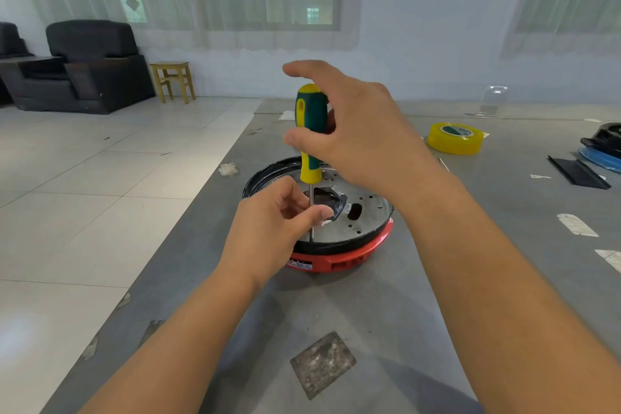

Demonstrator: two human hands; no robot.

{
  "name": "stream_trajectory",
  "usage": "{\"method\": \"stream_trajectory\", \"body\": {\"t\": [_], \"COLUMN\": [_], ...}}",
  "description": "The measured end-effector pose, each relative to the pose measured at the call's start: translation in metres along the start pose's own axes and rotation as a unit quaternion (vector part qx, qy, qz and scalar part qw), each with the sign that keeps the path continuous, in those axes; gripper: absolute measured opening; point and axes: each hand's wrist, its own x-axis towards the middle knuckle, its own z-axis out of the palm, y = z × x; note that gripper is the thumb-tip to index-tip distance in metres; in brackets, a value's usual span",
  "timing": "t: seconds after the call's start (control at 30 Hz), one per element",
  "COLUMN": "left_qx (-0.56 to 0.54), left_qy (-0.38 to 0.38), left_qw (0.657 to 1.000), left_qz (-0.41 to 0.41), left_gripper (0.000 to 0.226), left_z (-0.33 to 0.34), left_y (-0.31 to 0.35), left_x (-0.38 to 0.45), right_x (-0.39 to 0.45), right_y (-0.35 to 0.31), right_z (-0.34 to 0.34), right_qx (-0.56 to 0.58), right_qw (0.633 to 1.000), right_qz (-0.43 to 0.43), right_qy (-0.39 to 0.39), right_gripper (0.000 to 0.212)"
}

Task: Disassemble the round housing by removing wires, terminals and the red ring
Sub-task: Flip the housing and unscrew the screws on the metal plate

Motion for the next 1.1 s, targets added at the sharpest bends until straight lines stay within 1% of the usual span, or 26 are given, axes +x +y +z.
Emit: {"method": "stream_trajectory", "body": {"t": [0.03,0.1,0.17,0.23,0.3,0.37,0.4,0.47,0.53,0.6,0.67,0.73,0.83,0.9,0.93,1.0,1.07,1.1], "left_qx": [0.009,0.009,-0.013,-0.019,-0.019,-0.019,-0.009,0.023,0.036,0.038,0.042,0.020,0.025,0.014,0.011,0.027,0.040,0.043], "left_qy": [-0.009,-0.058,-0.094,-0.087,-0.061,-0.035,-0.023,-0.005,0.001,-0.025,-0.075,-0.100,-0.085,-0.065,-0.049,-0.021,-0.010,-0.012], "left_qw": [1.000,0.998,0.994,0.995,0.998,0.999,1.000,1.000,0.999,0.999,0.996,0.994,0.995,0.997,0.999,0.999,0.998,0.998], "left_qz": [0.008,0.036,0.045,0.041,0.022,-0.012,-0.018,-0.009,0.003,0.011,0.035,0.040,0.039,0.025,0.020,0.026,0.036,0.037], "left_gripper": [0.021,0.008,0.017,0.018,0.011,0.008,0.013,0.023,0.027,0.027,0.027,0.022,0.015,0.008,0.008,0.018,0.025,0.026], "left_z": [0.000,0.001,0.000,-0.001,-0.002,-0.003,-0.003,0.000,0.002,0.000,-0.003,-0.005,-0.006,-0.006,-0.006,-0.005,-0.003,-0.003], "left_y": [-0.001,-0.001,-0.002,-0.002,-0.002,-0.001,-0.001,-0.001,-0.001,-0.003,-0.006,-0.008,-0.011,-0.011,-0.011,-0.011,-0.008,-0.007], "left_x": [-0.001,-0.003,-0.007,-0.008,-0.005,-0.003,-0.002,-0.002,-0.003,-0.003,-0.004,-0.006,-0.006,-0.006,-0.006,-0.005,-0.005,-0.005], "right_x": [0.000,0.001,0.001,0.002,0.001,0.000,-0.001,-0.002,-0.001,0.000,0.001,0.001,0.000,-0.001,-0.001,-0.002,-0.003,-0.003], "right_y": [0.000,0.001,0.004,0.004,0.004,0.003,0.002,0.001,-0.001,-0.002,-0.002,-0.001,-0.002,-0.002,-0.002,-0.001,0.000,0.001], "right_z": [0.000,0.001,0.001,0.003,0.005,0.005,0.005,0.005,0.004,0.000,-0.003,-0.005,-0.005,-0.003,-0.002,-0.001,-0.001,-0.002], "right_qx": [0.009,0.037,0.061,0.056,0.020,-0.023,-0.041,-0.080,-0.081,-0.041,-0.007,0.019,0.052,0.051,0.037,-0.019,-0.072,-0.079], "right_qw": [1.000,0.999,0.997,0.997,0.999,0.999,0.999,0.996,0.997,0.999,1.000,0.999,0.997,0.997,0.999,1.000,0.997,0.996], "right_qz": [0.003,0.014,0.031,0.037,0.028,0.026,0.029,0.026,0.014,0.009,0.013,0.009,-0.010,-0.001,0.005,0.012,0.022,0.029], "right_qy": [-0.005,-0.020,-0.031,-0.023,0.001,0.015,0.018,0.020,0.010,-0.009,-0.021,-0.041,-0.064,-0.052,-0.038,-0.010,-0.002,-0.003], "right_gripper": [0.059,0.052,0.041,0.034,0.035,0.044,0.050,0.058,0.066,0.079,0.087,0.083,0.070,0.064,0.060,0.055,0.057,0.059]}}
